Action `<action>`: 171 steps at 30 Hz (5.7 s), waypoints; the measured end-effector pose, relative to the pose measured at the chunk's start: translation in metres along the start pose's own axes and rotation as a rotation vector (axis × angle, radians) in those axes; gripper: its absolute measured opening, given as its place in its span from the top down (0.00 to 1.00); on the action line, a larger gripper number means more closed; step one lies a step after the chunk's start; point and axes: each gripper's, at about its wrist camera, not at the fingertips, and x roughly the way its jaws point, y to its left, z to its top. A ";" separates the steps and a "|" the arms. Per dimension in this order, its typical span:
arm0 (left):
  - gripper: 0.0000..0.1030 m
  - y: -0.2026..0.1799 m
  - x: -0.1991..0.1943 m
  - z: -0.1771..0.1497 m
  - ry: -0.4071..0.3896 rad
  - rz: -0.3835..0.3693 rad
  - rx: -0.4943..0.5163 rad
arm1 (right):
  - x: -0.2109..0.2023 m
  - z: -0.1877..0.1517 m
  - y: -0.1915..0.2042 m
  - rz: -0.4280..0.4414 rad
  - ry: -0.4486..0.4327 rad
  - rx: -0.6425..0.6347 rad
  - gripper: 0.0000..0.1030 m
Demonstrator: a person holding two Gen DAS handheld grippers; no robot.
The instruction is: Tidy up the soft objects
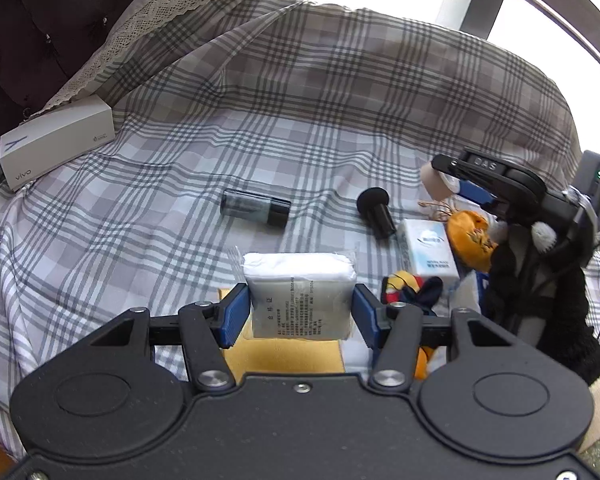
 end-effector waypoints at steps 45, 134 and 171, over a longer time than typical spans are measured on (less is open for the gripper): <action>0.57 -0.064 -0.035 -0.151 0.227 -0.058 0.194 | -0.303 -0.109 0.002 -0.048 0.045 -0.118 0.54; 0.67 -0.055 -0.050 -0.148 0.281 -0.198 0.215 | -0.342 -0.144 0.023 0.009 0.180 -0.102 0.54; 0.55 -0.044 -0.053 -0.160 0.272 -0.061 0.173 | -0.340 -0.170 0.037 -0.074 0.457 -0.244 0.48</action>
